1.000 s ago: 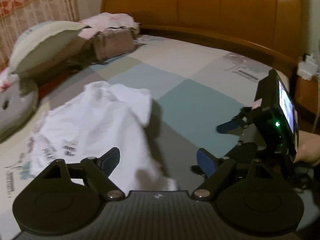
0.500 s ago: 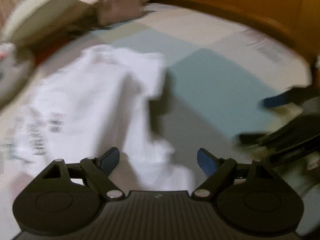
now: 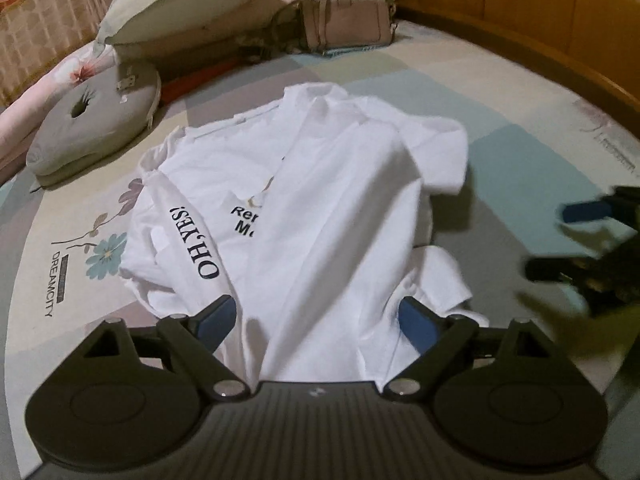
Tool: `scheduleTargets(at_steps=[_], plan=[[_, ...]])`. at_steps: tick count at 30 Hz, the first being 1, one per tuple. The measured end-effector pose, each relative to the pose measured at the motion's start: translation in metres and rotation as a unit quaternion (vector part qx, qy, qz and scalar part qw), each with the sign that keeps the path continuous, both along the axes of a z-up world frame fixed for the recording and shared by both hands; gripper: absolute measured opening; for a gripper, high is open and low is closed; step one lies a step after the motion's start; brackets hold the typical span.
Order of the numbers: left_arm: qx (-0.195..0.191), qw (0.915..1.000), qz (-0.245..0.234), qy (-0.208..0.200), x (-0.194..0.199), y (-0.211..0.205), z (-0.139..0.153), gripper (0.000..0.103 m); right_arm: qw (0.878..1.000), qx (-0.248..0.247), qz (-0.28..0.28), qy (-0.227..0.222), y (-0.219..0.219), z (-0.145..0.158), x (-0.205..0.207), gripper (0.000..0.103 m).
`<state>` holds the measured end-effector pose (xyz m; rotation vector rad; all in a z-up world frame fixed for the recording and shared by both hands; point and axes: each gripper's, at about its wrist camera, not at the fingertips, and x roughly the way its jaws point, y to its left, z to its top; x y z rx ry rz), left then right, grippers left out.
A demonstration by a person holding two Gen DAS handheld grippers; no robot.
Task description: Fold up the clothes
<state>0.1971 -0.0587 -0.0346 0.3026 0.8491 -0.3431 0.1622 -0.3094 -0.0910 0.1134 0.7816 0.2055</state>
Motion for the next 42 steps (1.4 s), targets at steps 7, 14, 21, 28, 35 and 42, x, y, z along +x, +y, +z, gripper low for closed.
scheduleTargets(at_steps=[7,14,21,28,35,42], plan=[[-0.025,0.9996,0.008,-0.008,-0.014,0.004,0.002,0.089,0.996,0.080,-0.038,-0.014,0.003,0.006,0.060,0.103],[-0.019,0.9998,0.000,-0.008,-0.015,0.000,-0.004,0.089,0.993,0.076,-0.087,0.034,0.012,-0.007,0.122,0.103],[-0.028,0.9996,0.002,-0.002,-0.013,0.002,-0.009,0.089,0.996,-0.040,-0.055,0.058,0.047,-0.015,0.159,0.103],[-0.029,0.9996,0.002,-0.007,-0.021,0.009,-0.006,0.089,0.984,-0.160,0.009,0.082,0.023,-0.011,0.138,0.103],[-0.030,0.9995,0.003,-0.011,-0.027,0.010,-0.002,0.089,0.965,-0.245,-0.050,0.083,-0.026,0.000,0.132,0.103],[-0.035,0.9992,-0.006,-0.018,-0.033,0.007,0.004,0.089,0.974,-0.192,-0.092,0.073,-0.050,0.014,0.121,0.103]])
